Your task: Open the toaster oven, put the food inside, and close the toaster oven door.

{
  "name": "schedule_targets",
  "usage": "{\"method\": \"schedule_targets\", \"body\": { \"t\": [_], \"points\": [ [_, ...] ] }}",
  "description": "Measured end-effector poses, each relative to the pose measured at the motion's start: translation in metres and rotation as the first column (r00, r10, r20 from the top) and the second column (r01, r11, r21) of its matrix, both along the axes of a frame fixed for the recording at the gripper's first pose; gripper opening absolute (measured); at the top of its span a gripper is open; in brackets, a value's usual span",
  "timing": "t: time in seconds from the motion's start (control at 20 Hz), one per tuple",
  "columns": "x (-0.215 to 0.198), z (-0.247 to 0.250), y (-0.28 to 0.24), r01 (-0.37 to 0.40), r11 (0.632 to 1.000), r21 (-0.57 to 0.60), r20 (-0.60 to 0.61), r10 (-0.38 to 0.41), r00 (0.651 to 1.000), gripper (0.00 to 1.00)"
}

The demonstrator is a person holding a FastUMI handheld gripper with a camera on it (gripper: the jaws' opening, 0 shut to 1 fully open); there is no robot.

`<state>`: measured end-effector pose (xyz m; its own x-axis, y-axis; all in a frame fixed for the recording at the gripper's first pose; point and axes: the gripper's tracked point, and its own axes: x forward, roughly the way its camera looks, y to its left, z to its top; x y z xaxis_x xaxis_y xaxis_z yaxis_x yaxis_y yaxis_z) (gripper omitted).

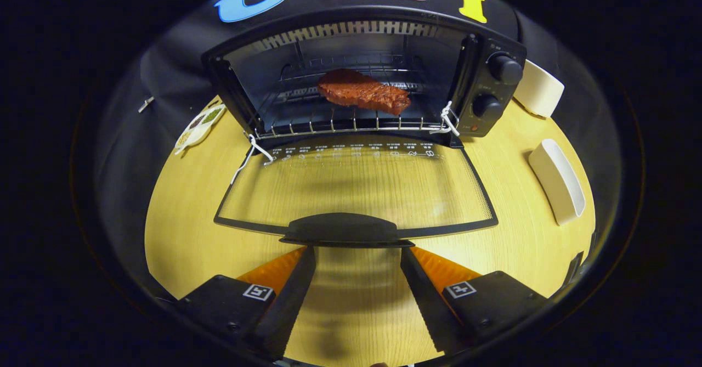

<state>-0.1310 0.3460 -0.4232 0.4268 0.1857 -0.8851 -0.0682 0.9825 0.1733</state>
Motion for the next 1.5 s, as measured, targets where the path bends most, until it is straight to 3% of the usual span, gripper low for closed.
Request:
{"method": "schedule_targets", "body": {
  "t": [0.85,1.3,1.5],
  "points": [
    [0.042,0.095,-0.007,-0.021,0.996,0.092,0.288,-0.006,0.958,1.0],
    [0.078,0.127,-0.027,-0.015,0.998,0.06,0.396,-0.01,0.918,0.99],
    [0.073,0.141,-0.037,-0.056,0.997,0.055,0.439,0.026,0.898,0.99]
  ]
}}
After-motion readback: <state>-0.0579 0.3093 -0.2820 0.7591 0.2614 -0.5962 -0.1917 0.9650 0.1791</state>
